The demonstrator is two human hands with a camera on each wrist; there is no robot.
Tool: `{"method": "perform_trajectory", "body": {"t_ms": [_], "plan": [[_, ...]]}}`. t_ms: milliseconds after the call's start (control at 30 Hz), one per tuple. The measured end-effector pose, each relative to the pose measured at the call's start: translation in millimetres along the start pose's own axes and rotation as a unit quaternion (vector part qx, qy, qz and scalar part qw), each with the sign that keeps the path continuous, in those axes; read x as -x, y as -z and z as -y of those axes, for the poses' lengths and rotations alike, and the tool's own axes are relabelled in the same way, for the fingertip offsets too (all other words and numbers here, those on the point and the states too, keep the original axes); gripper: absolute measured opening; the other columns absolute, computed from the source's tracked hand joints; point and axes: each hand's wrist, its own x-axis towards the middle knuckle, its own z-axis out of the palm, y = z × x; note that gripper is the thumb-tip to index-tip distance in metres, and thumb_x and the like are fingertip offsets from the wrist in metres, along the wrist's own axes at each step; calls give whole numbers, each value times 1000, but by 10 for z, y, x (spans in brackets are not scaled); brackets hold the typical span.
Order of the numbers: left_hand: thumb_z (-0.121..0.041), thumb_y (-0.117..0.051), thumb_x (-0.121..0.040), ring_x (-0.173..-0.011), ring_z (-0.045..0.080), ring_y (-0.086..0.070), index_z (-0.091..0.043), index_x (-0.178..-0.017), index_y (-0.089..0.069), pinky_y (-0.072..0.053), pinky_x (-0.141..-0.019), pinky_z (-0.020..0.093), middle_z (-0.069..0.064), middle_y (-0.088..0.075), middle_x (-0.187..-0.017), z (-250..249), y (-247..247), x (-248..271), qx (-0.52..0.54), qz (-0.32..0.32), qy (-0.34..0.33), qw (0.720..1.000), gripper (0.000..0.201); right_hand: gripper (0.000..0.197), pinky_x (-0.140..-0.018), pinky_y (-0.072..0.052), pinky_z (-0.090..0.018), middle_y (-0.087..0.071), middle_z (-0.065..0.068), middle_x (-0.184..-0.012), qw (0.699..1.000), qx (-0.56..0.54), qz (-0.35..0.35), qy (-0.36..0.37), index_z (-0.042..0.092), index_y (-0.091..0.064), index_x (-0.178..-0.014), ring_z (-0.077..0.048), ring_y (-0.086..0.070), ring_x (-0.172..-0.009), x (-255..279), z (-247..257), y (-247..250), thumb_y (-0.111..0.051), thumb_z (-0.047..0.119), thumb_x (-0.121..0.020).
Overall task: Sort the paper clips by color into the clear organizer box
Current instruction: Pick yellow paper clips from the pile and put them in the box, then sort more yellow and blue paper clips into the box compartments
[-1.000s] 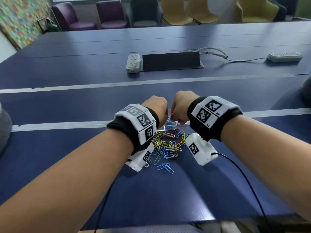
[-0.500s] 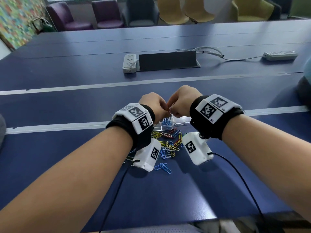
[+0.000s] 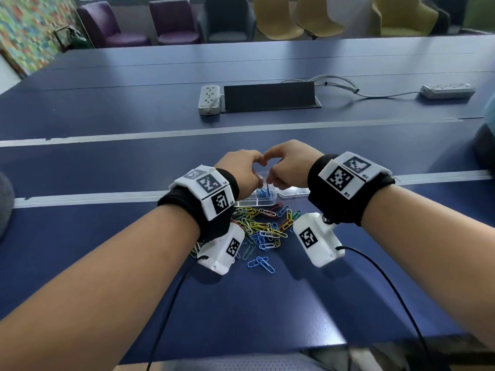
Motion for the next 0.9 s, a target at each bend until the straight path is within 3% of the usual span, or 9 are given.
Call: {"method": "perform_trajectory", "body": {"t_ms": [133,200,300,433,567,700,800,900], "plan": [[-16,-58,-90,-89,14,-59,-24,-123,-56,-42,-81,23,-1,-67,-101,83,32,60,8,-20,-14,1000,34,45,-85,-57,-36,-73,-8,-103,999,24,5,26,22,-60,-125,-17,-59,-69,32,-24,-35,-59,5,-84],[-17,-57,-90,-87,14,-58,-24,-120,-59,-41,-79,22,-4,-63,-94,134,55,91,6,-19,-18,1000,30,39,-88,-53,-29,-71,-5,-110,997,64,-18,50,23,-65,-118,-16,-58,-81,54,-25,-29,-60,7,-83],[-18,-57,-90,-86,13,-56,-23,-116,-62,-40,-80,21,-3,-61,-92,221,91,145,-7,-19,-24,1000,27,30,-82,-47,-21,-72,-1,-105,989,125,-17,72,22,-71,-108,-16,-64,-92,104,0,-57,-60,8,-83],[-19,-56,-90,-86,15,-58,-23,-112,-64,-43,-79,22,-1,-63,-94,318,131,218,-13,-23,-23,999,24,27,-87,-50,-25,-74,-1,-104,978,188,12,90,20,-74,-103,-19,-66,-96,160,54,-147,-56,9,-87],[-20,-57,-90,-81,14,-58,-23,-108,-66,-43,-76,21,-4,-61,-89,403,168,287,-24,-25,-19,999,21,30,-89,-51,-27,-75,-2,-103,979,180,-23,97,19,-76,-100,-20,-67,-96,152,111,-133,-52,6,-86],[-26,-62,-87,-68,5,-53,-21,-96,-70,-40,-62,15,-11,-58,-72,465,206,359,-52,-12,-25,998,13,30,-91,-51,-28,-75,-2,-102,976,193,-23,103,17,-76,-99,-21,-66,-98,187,116,-97,-52,7,-86],[-29,-66,-84,-66,2,-54,-22,-91,-72,-43,-63,18,-15,-57,-68,484,221,420,-87,33,-27,995,12,24,-82,-52,-26,-76,-3,-94,971,221,-16,94,14,-77,-93,-20,-66,-89,254,68,-23,-56,11,-84],[-29,-66,-85,-75,9,-61,-17,-93,-74,-50,-75,25,-7,-67,-77,485,201,440,-122,54,-25,991,17,20,-69,-46,-24,-70,-6,-77,956,290,19,40,9,-76,-87,-23,-61,-78,307,-6,-14,-67,26,-80]]}}
